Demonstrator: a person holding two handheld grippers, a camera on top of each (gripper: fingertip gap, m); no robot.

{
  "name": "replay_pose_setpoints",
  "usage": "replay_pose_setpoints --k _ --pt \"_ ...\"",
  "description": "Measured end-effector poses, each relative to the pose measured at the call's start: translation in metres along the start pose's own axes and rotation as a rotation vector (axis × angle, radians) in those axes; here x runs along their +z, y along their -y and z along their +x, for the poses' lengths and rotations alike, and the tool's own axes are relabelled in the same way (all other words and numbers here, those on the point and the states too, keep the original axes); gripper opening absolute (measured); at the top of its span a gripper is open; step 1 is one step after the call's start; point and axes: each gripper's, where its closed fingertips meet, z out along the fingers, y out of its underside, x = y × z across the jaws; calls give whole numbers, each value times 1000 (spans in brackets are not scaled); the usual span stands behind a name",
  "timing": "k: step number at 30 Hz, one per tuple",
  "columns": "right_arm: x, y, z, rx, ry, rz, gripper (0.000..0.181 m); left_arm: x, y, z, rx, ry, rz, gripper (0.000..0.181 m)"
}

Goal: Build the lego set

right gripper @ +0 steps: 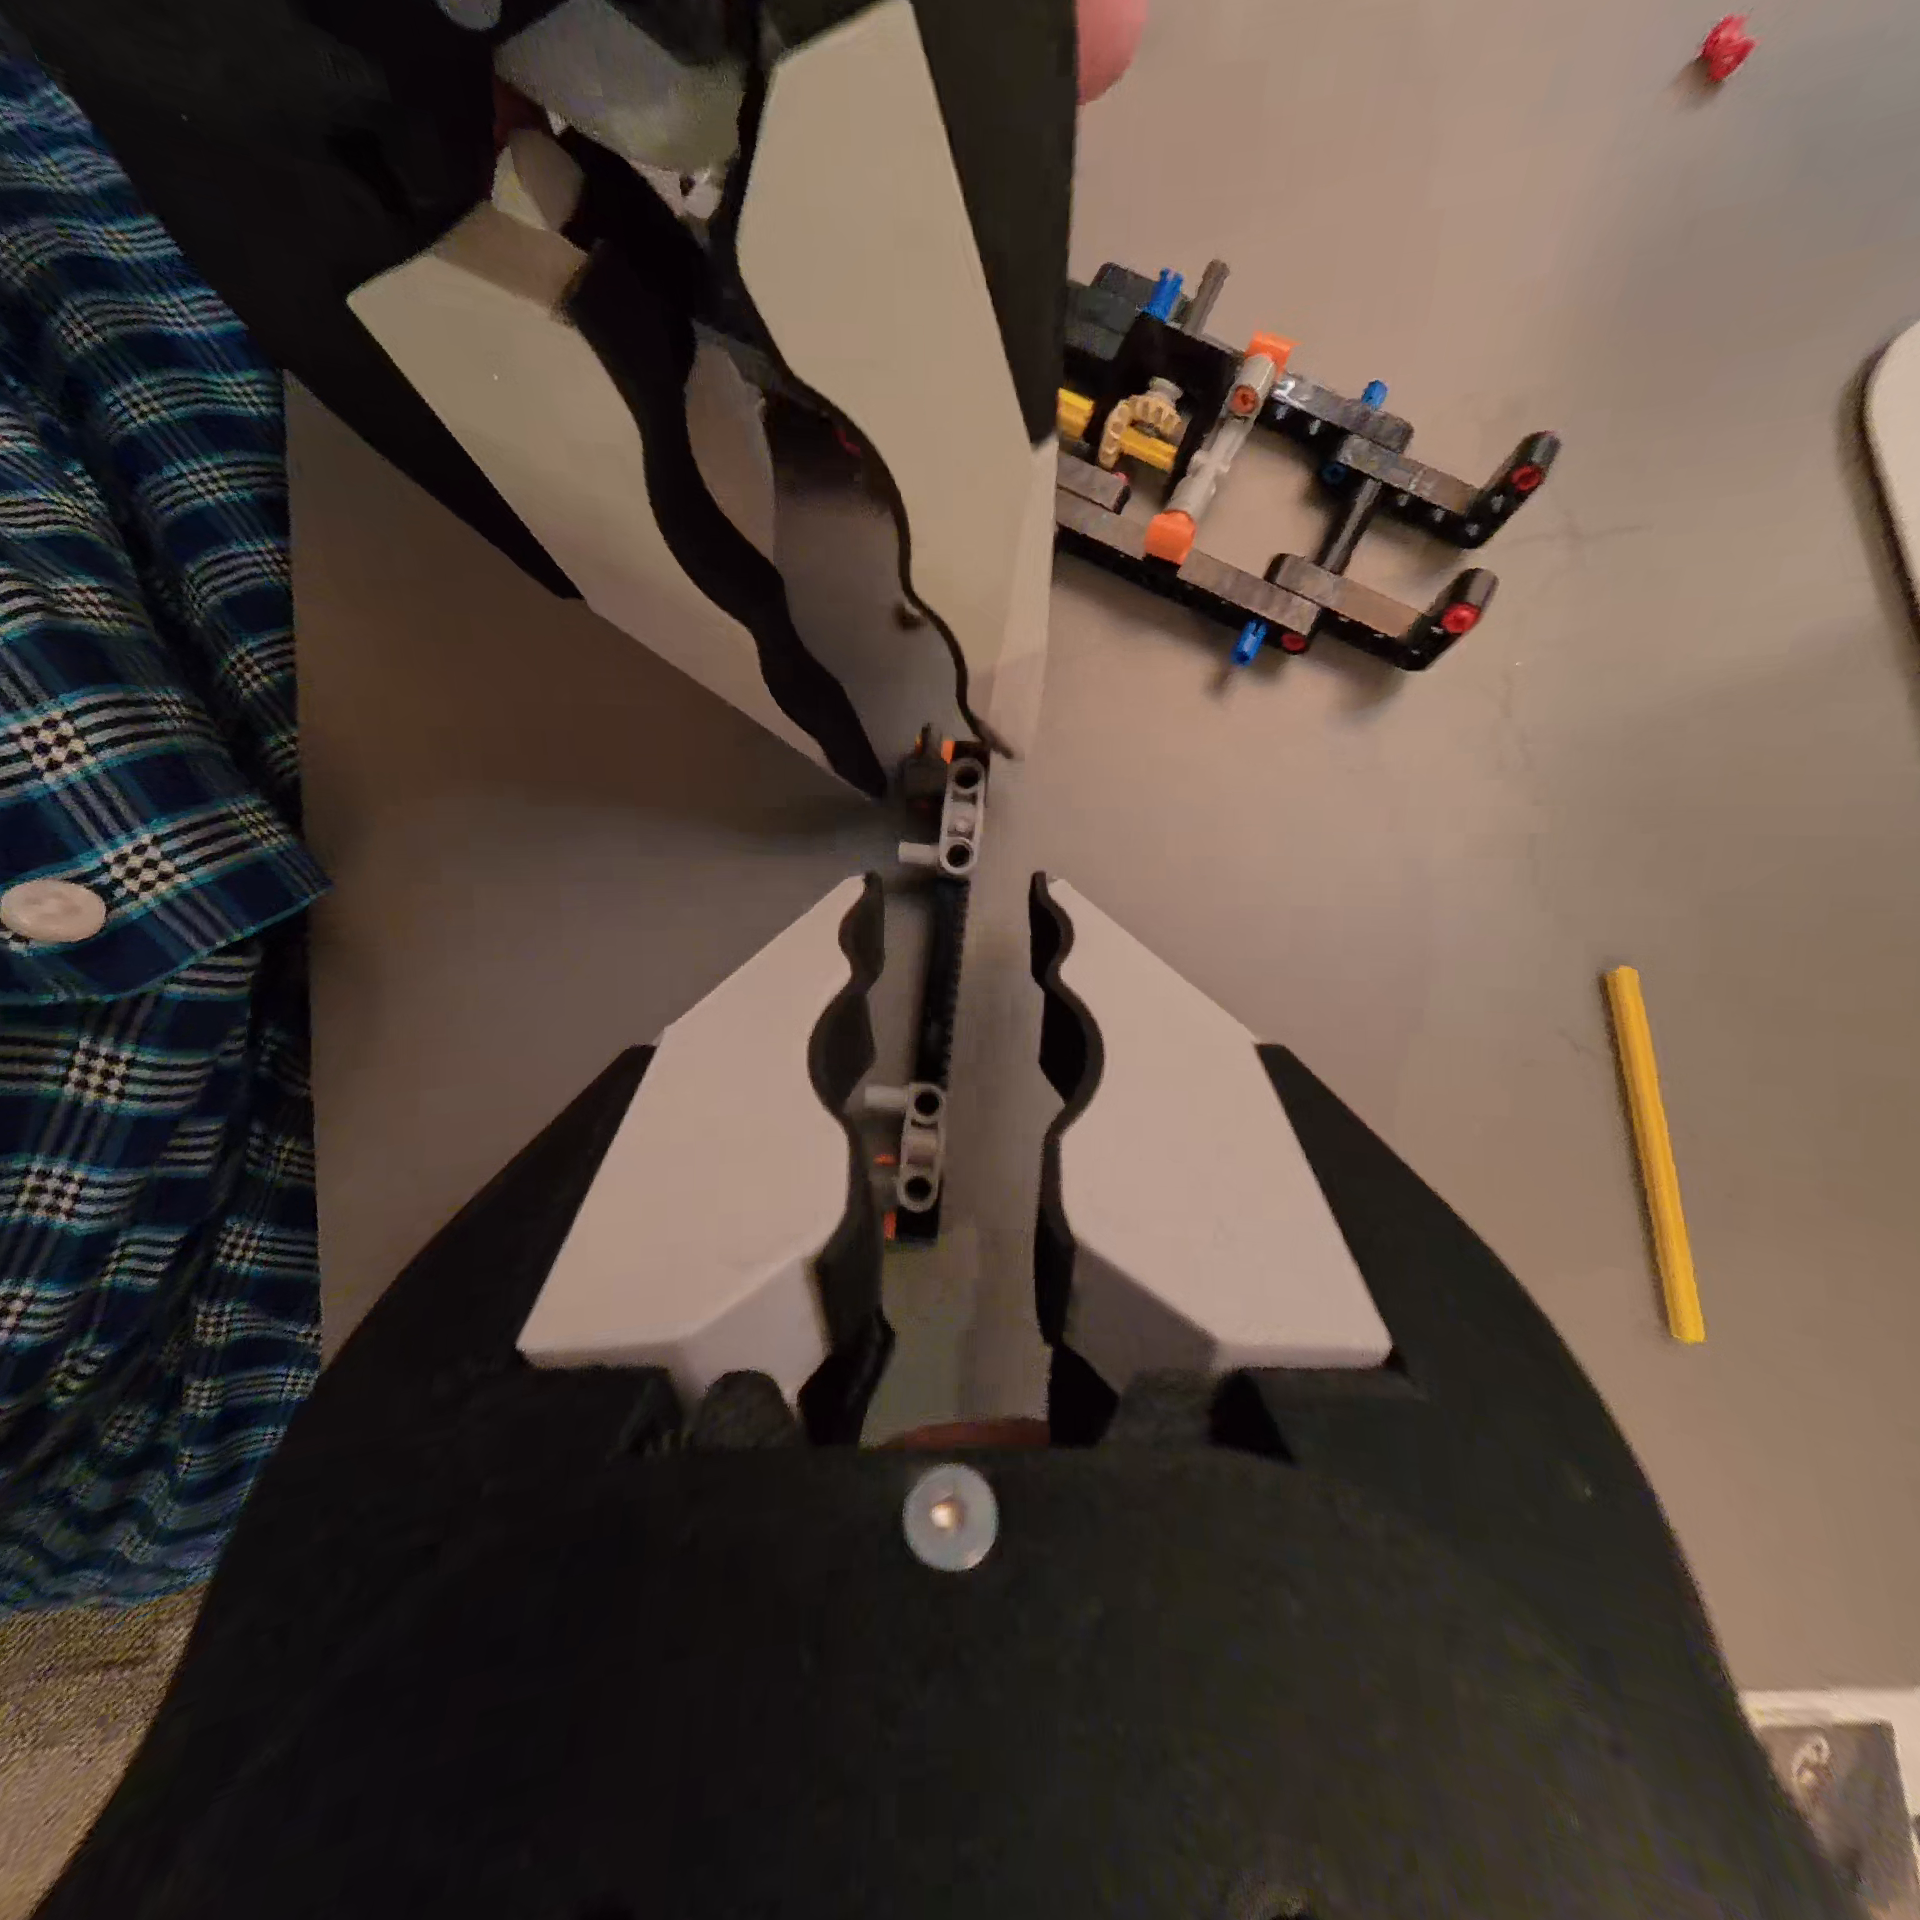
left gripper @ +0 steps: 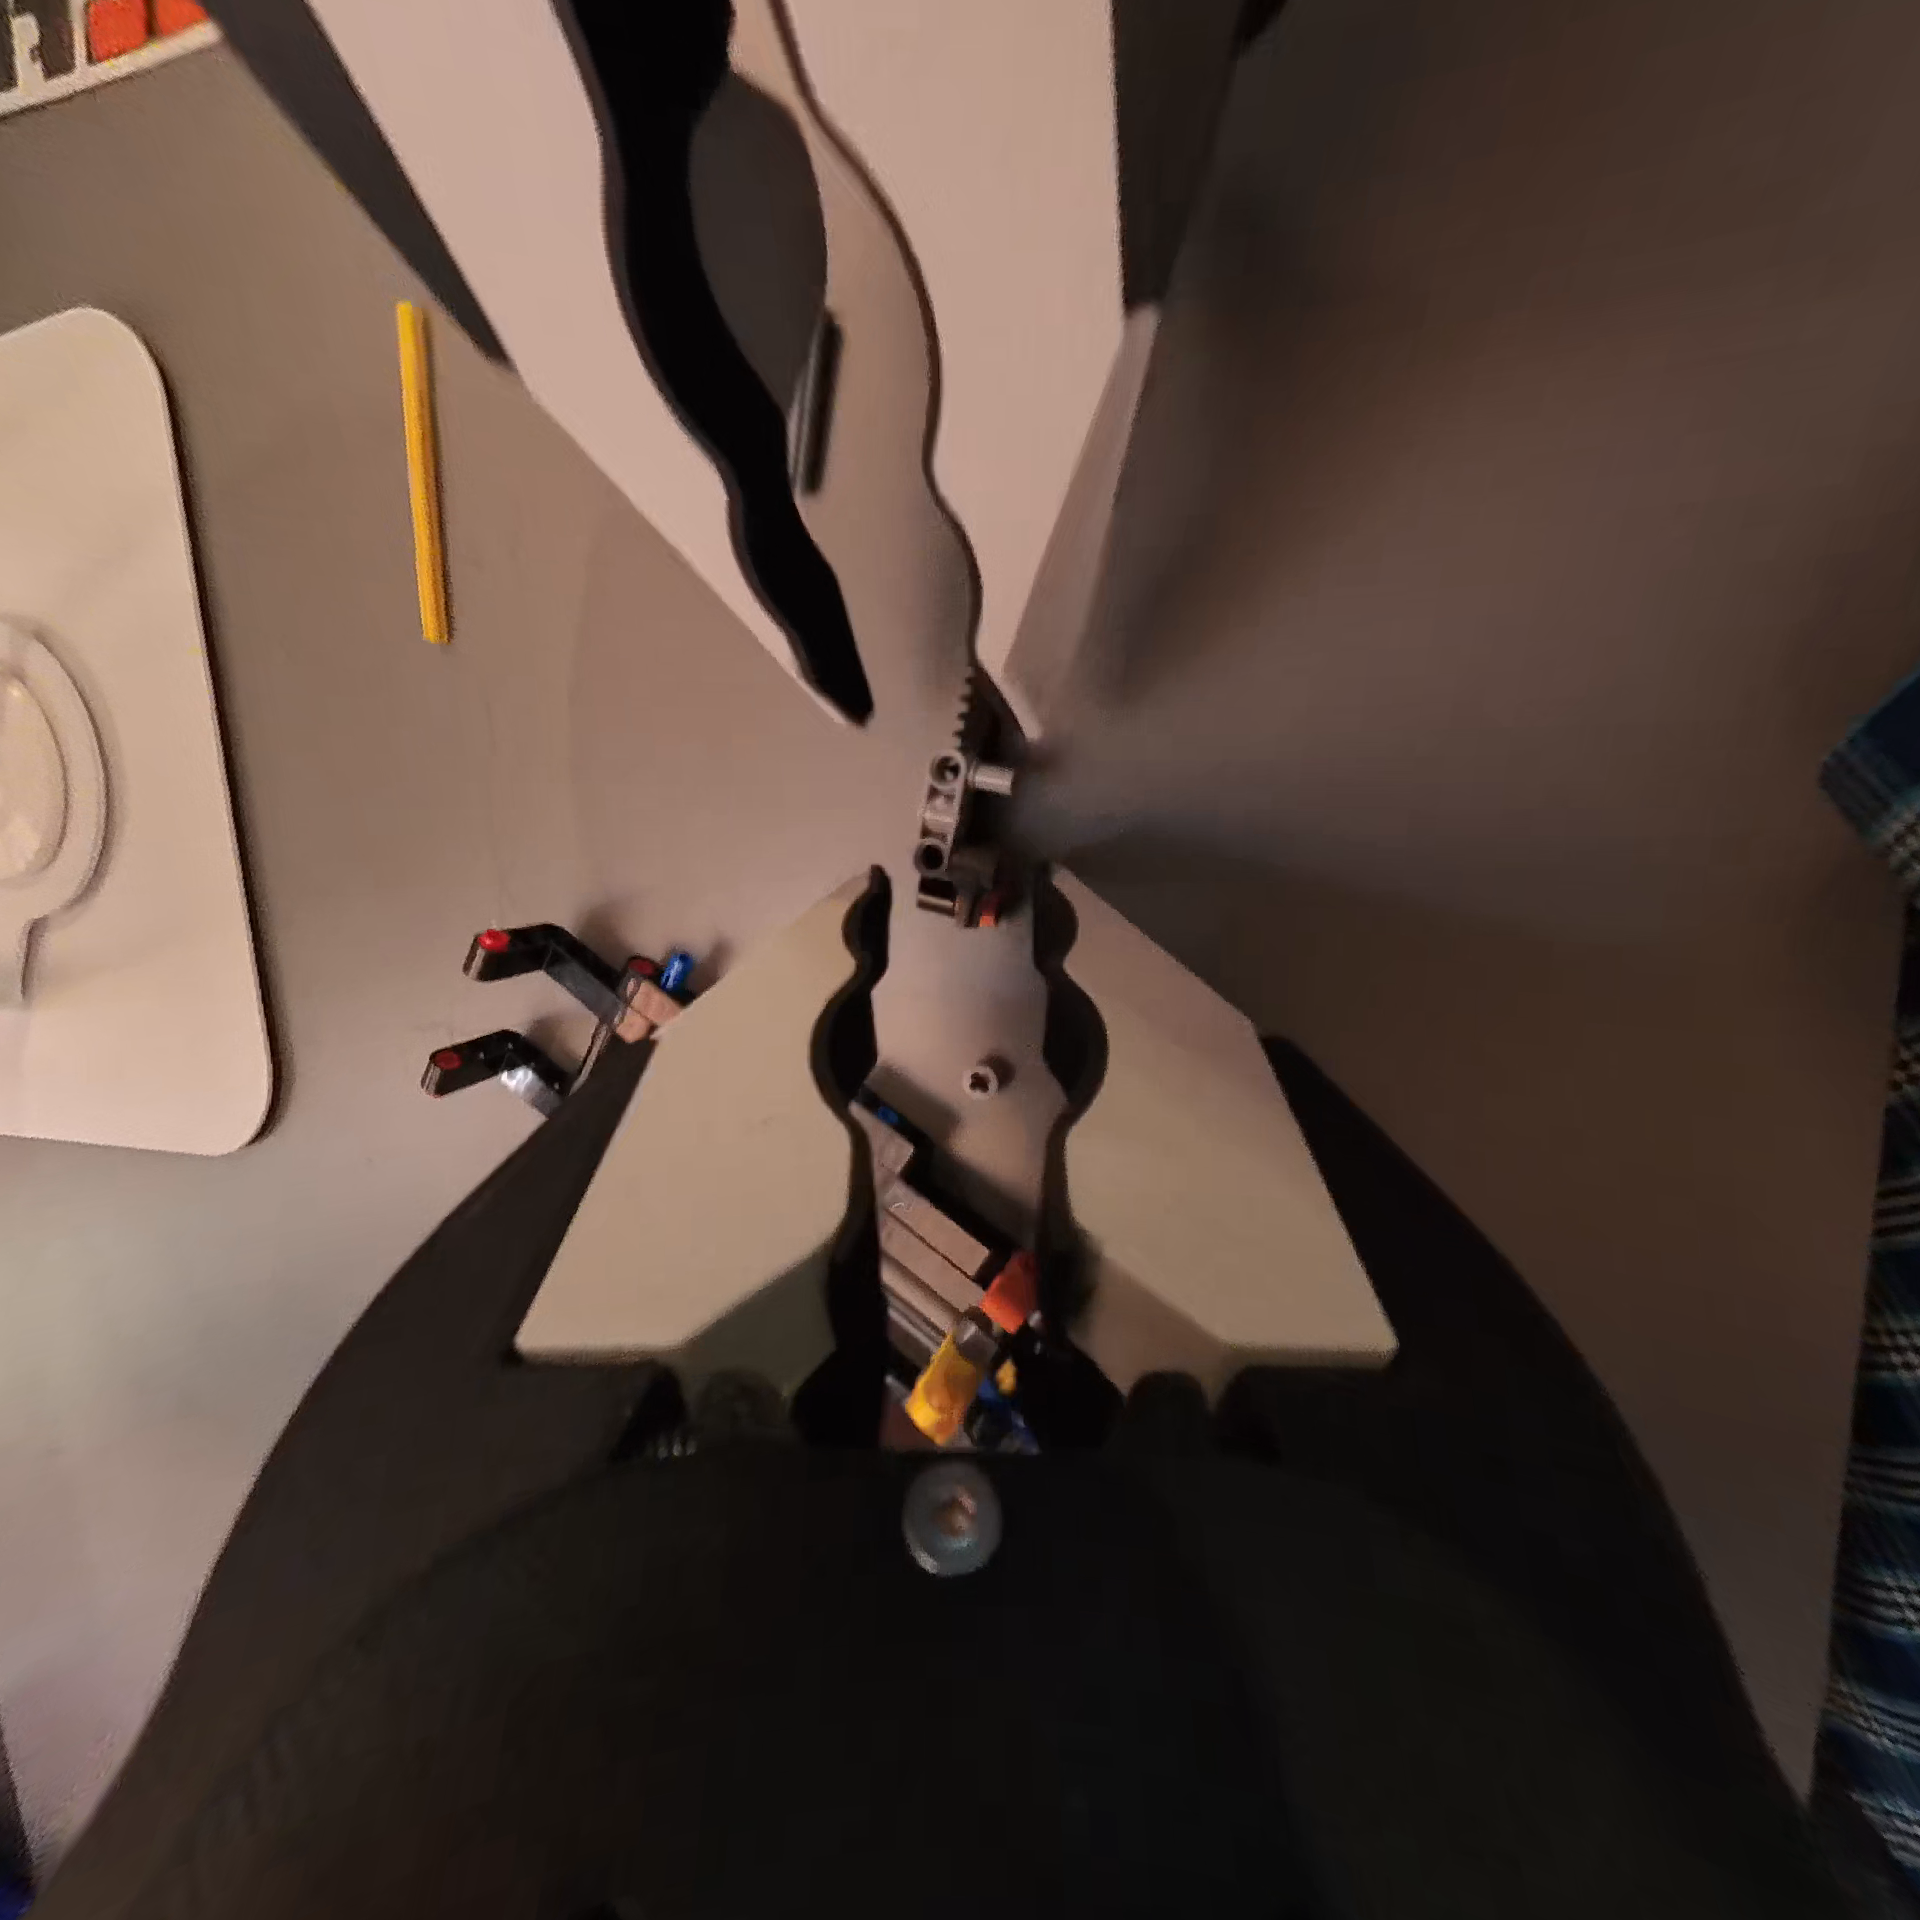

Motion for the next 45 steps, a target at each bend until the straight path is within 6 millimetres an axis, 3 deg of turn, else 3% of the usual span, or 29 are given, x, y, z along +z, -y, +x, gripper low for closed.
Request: replay_pose_setpoints --k 5,9,13,19,23,25,45 --pt "-29 -10 16 51 -55 45 27 -9 0 -2 -26 11 26 35" --pt "-54 -27 25 94 -104 56 26 0 6 -2 26 17 17 38" --pt "-70 -46 20 105 -112 69 27 8 11 -2 50 -2 14 34" --pt "-40 -43 -14 -3 -75 74 29 9 11 4 48 -36 -5 19" --pt "-18 -45 -14 -34 -130 46 21 9 10 5 39 -31 -2 16" --pt "-17 -44 -12 -28 -140 62 14 8 9 6 40 -37 2 15" --pt "-16 -44 -10 -29 -100 91 14 5 10 16 73 -45 38 13"
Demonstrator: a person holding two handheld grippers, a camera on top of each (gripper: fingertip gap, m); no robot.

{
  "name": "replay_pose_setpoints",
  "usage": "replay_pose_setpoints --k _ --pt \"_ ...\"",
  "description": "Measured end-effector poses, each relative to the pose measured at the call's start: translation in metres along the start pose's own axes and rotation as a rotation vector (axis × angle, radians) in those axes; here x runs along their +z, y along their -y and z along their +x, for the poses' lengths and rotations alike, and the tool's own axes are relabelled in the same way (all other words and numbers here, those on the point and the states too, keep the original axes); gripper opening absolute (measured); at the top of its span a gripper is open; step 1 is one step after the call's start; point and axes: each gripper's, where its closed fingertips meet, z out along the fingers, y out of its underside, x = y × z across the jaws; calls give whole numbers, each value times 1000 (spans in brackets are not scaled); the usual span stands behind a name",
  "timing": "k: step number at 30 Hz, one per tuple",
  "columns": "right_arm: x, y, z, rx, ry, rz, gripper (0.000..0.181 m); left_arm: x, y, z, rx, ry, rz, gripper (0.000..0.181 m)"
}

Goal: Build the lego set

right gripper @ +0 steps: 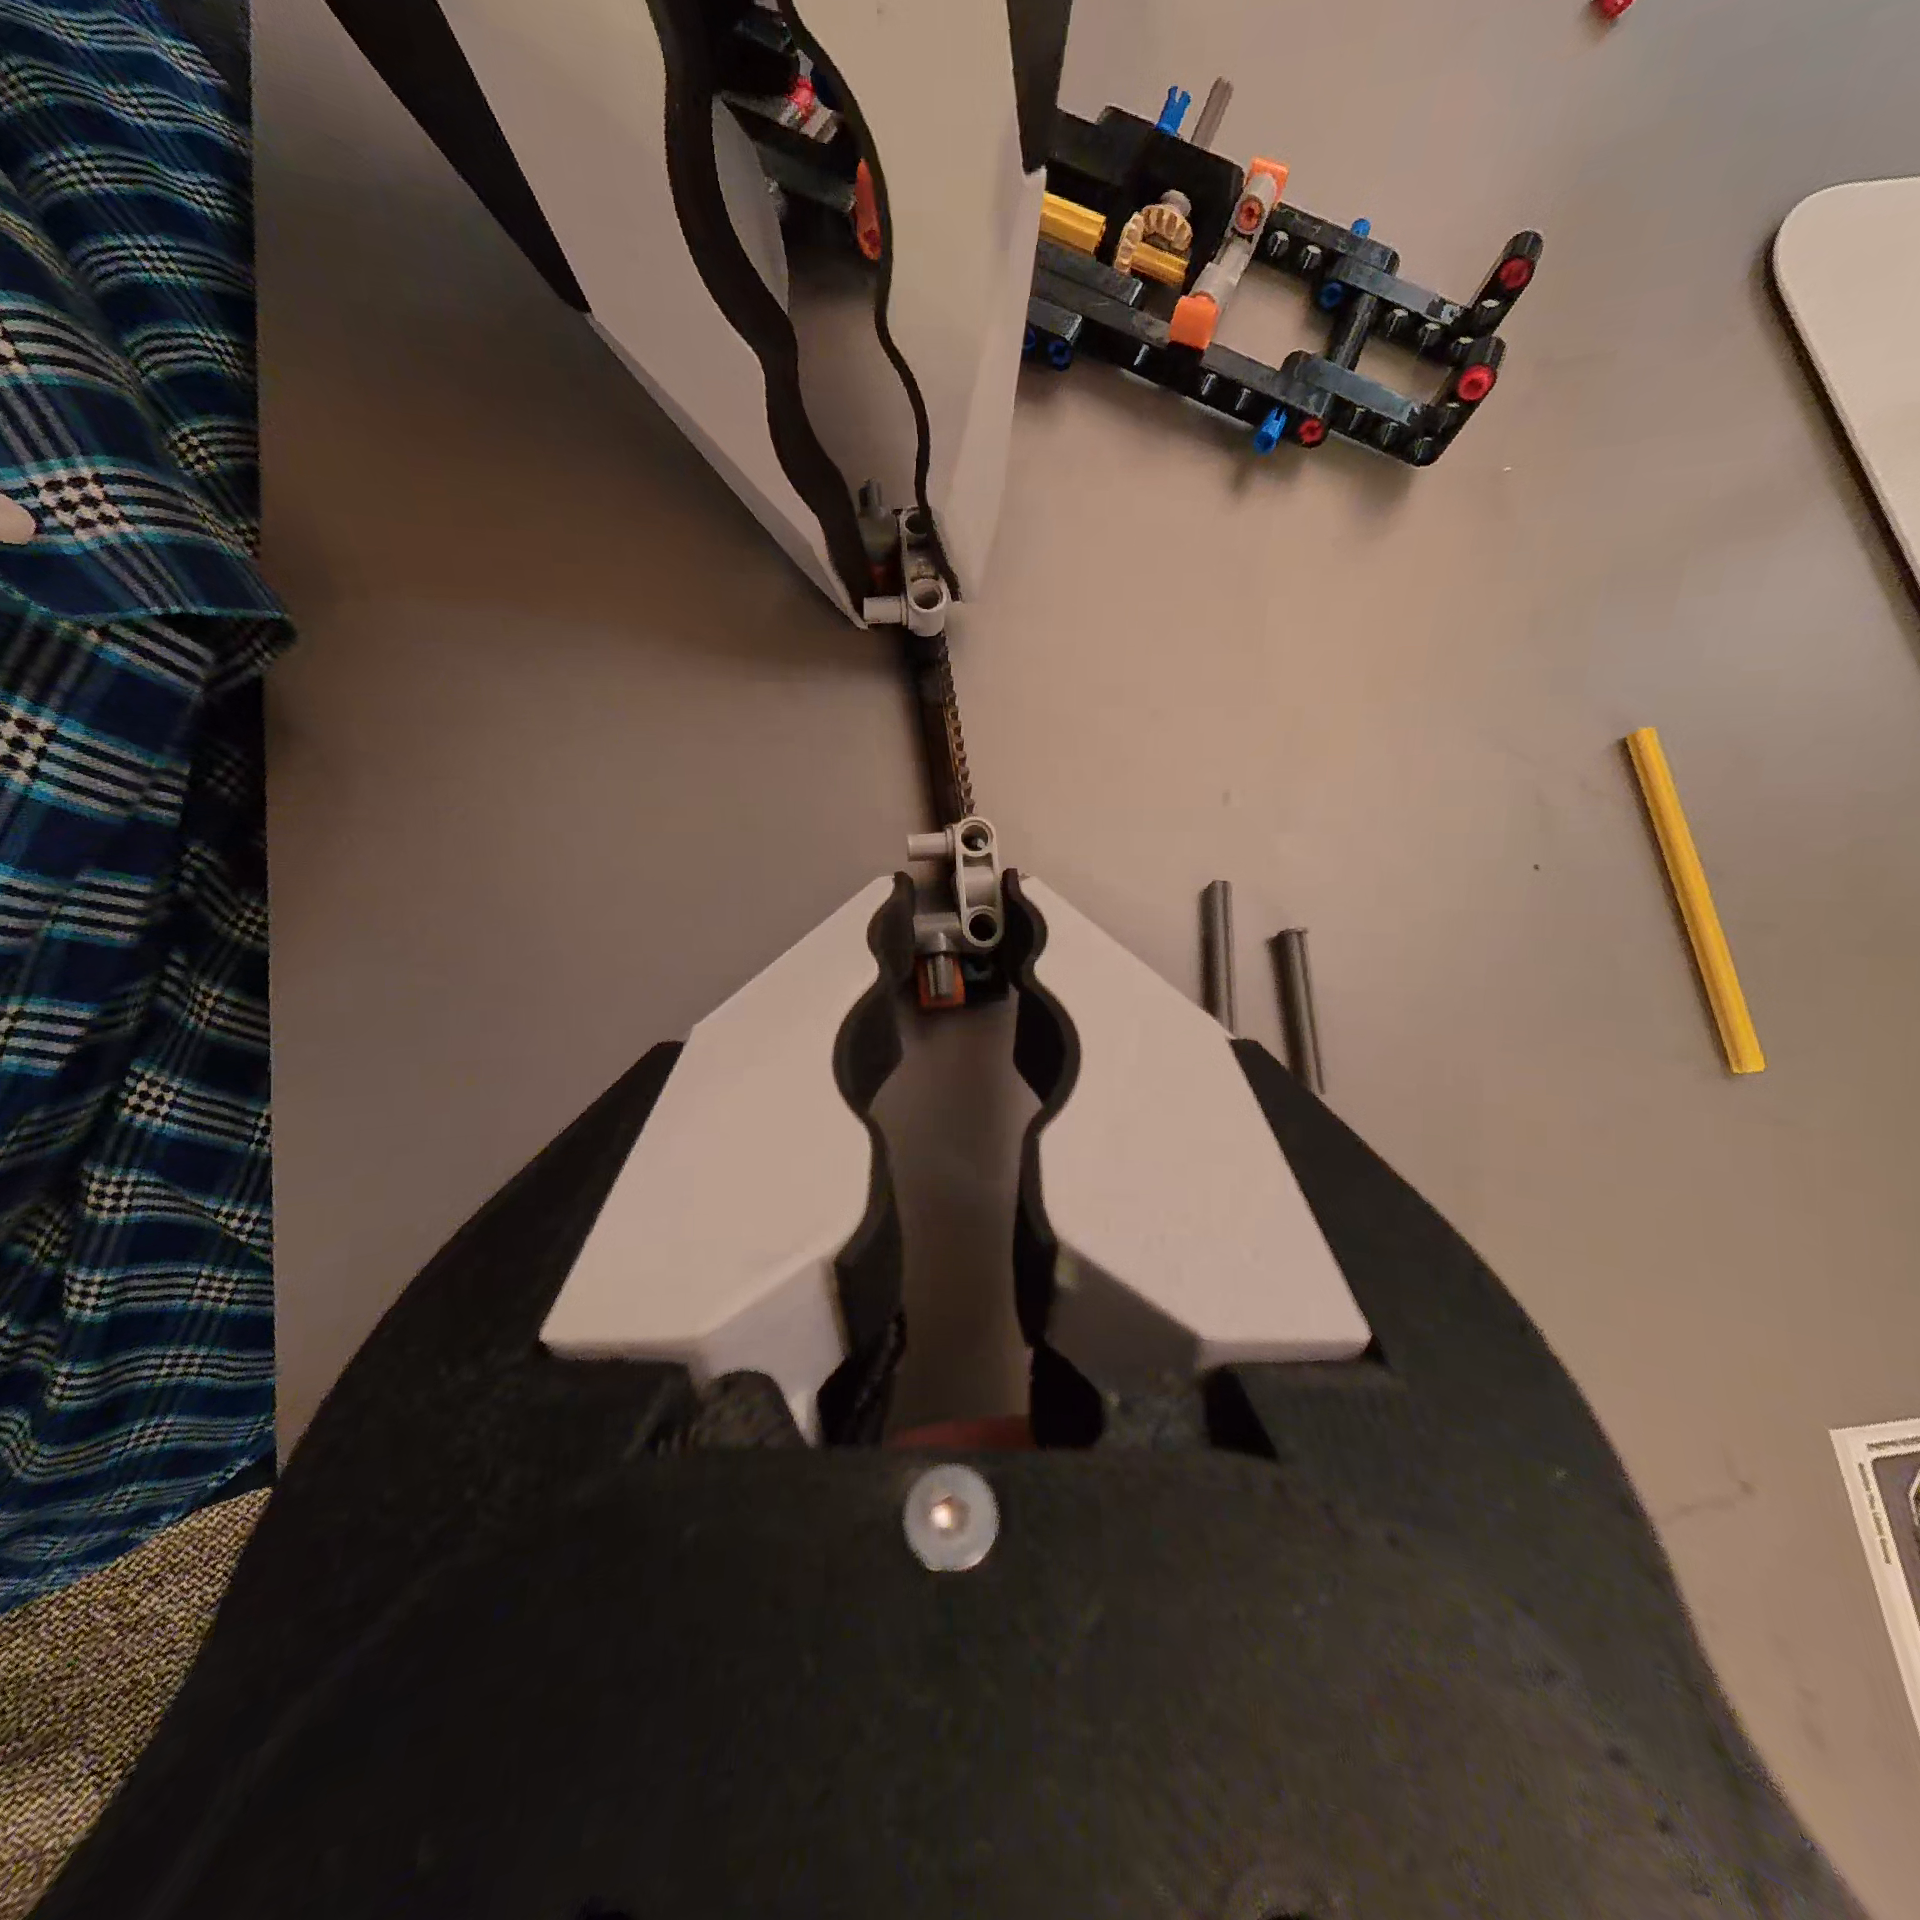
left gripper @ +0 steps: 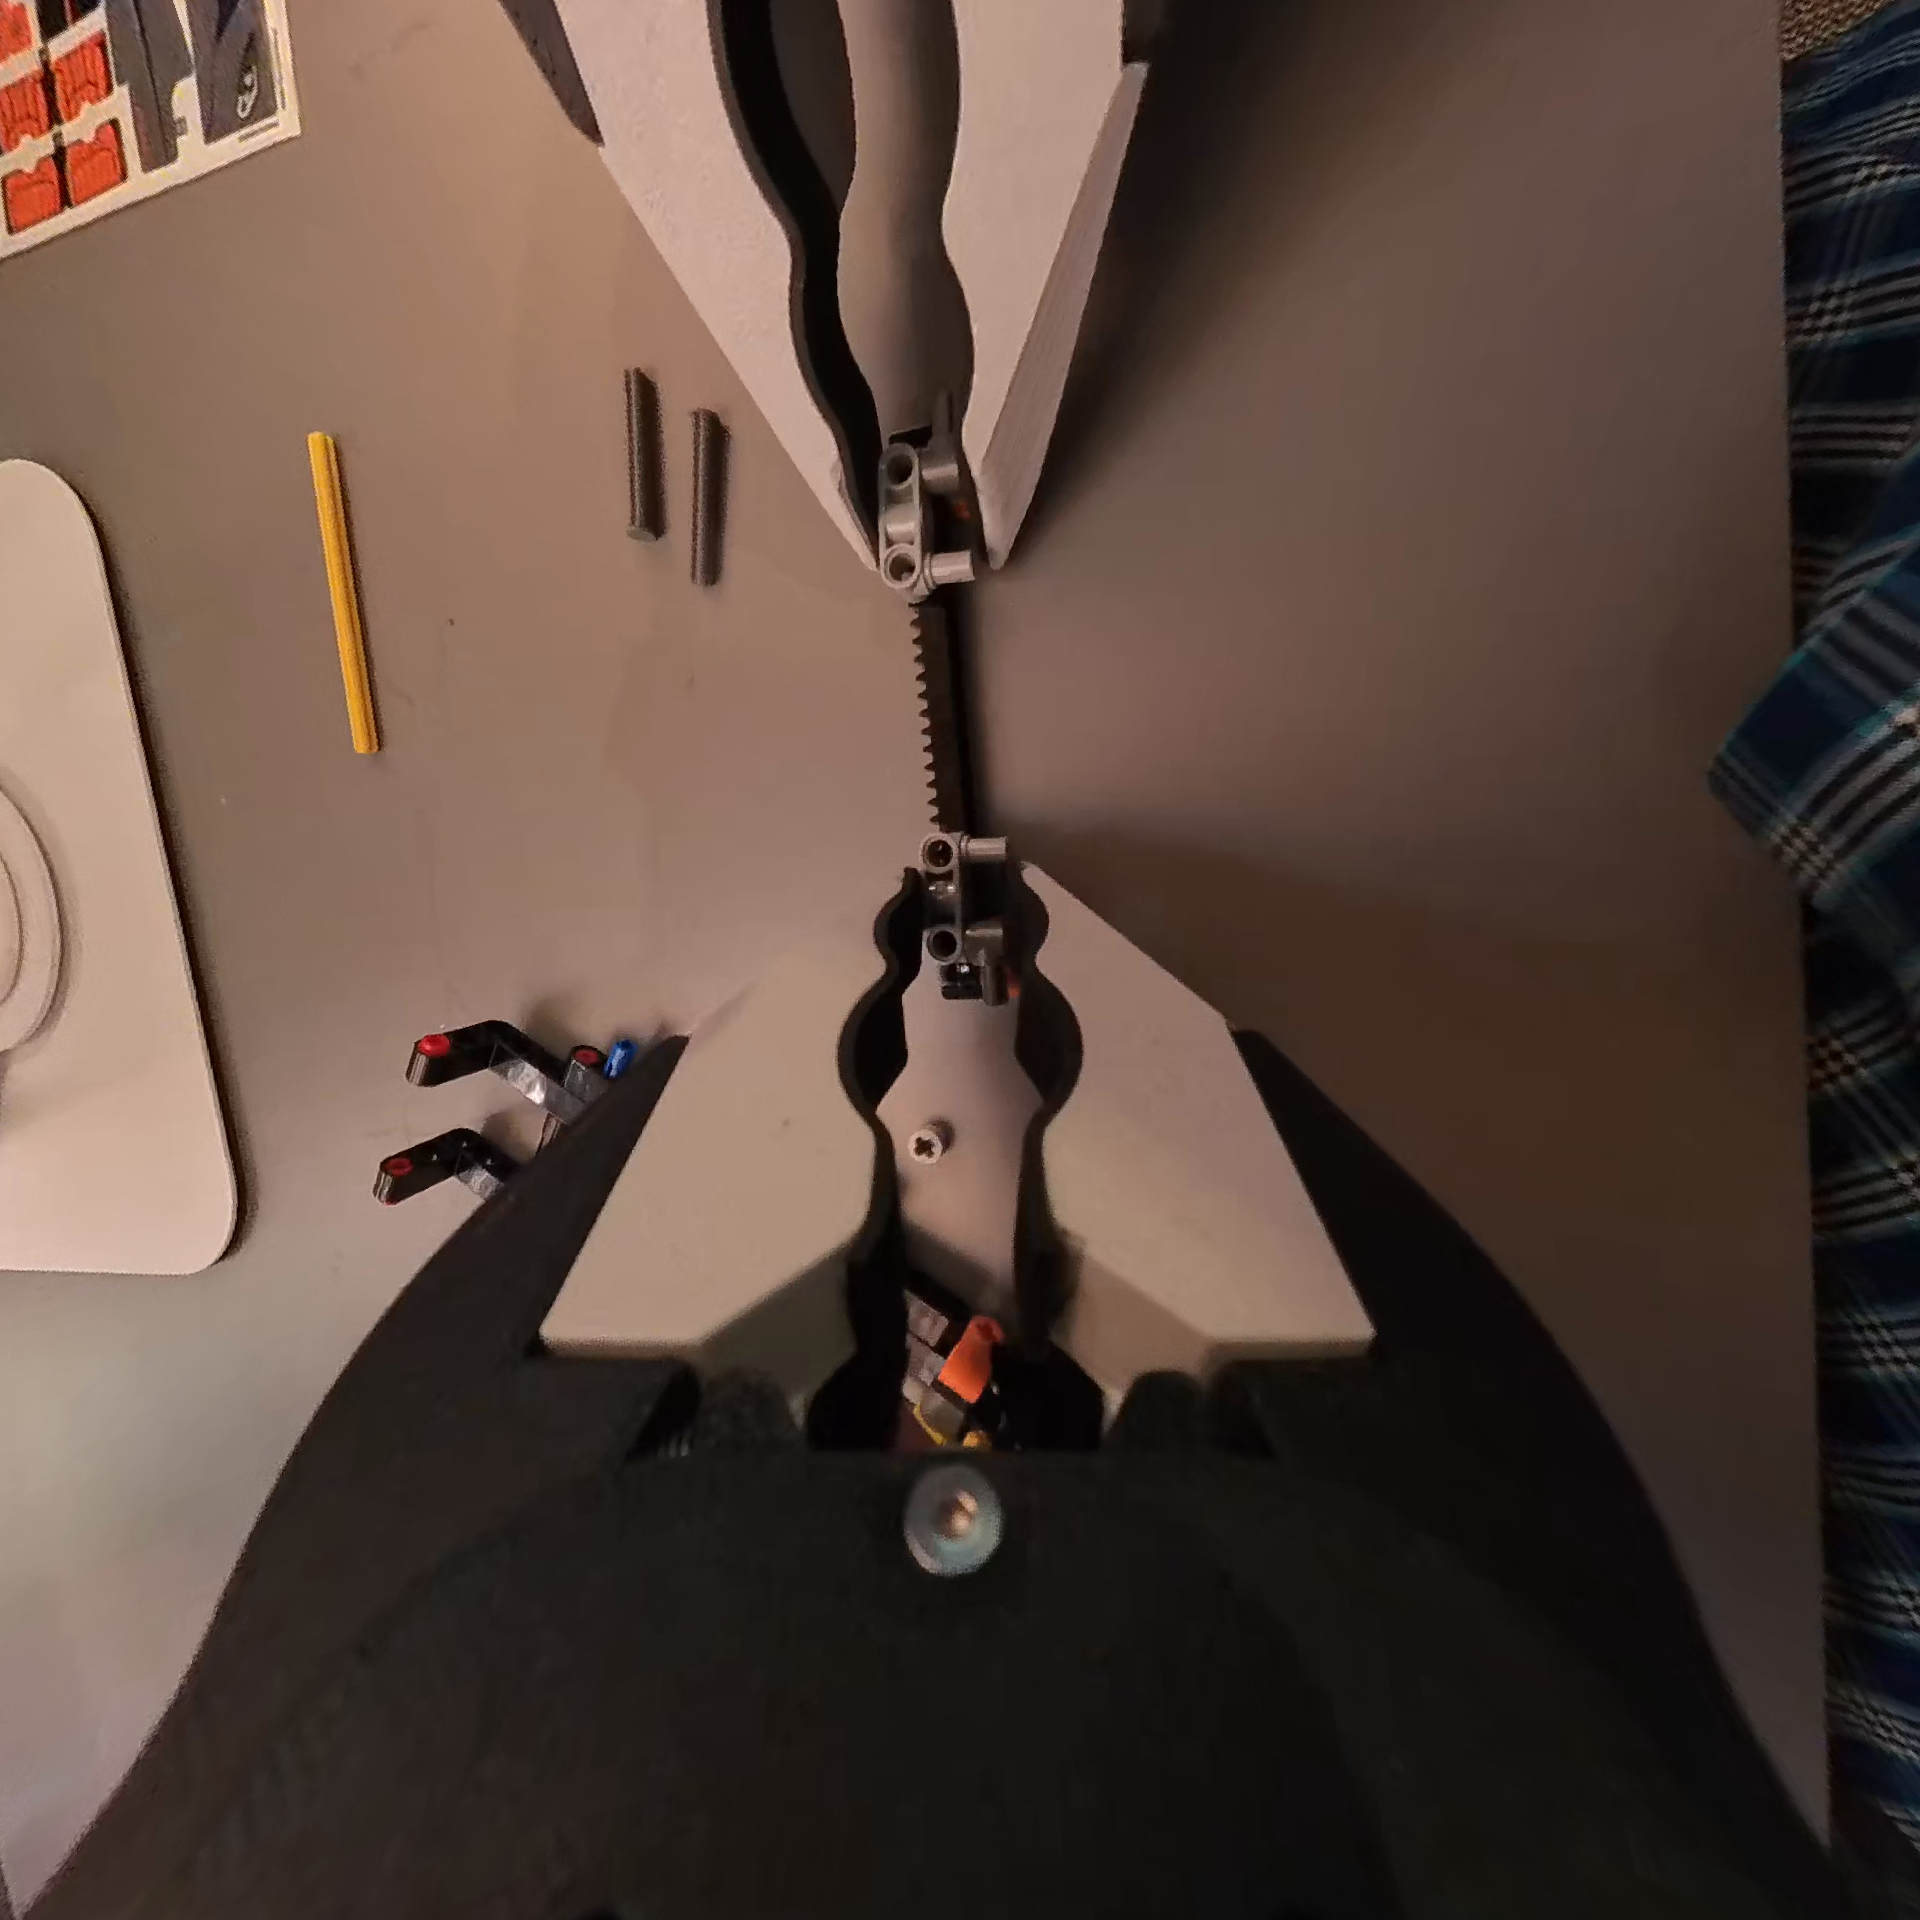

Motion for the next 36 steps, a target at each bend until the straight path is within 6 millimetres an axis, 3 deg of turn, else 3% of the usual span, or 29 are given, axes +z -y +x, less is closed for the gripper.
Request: replay_pose_setpoints --k 7,10,15,20,27,36 --pt "0 0 1 2 4 5 15 0 0 0 -17 8 2 13" --pt "-9 3 2 25 17 42 23 0 0 -1 -28 27 -3 18" --pt "-31 -3 34 76 -74 56 20 -3 -2 -3 -59 28 -13 29" --pt "-30 -21 56 57 -152 -49 13 -3 -2 -1 -75 25 -17 31" --pt "-15 -20 52 27 -138 -69 2 -3 2 1 -89 24 -20 31" --pt "-19 -19 49 43 -130 -47 2 6 15 -7 -89 47 -21 30"
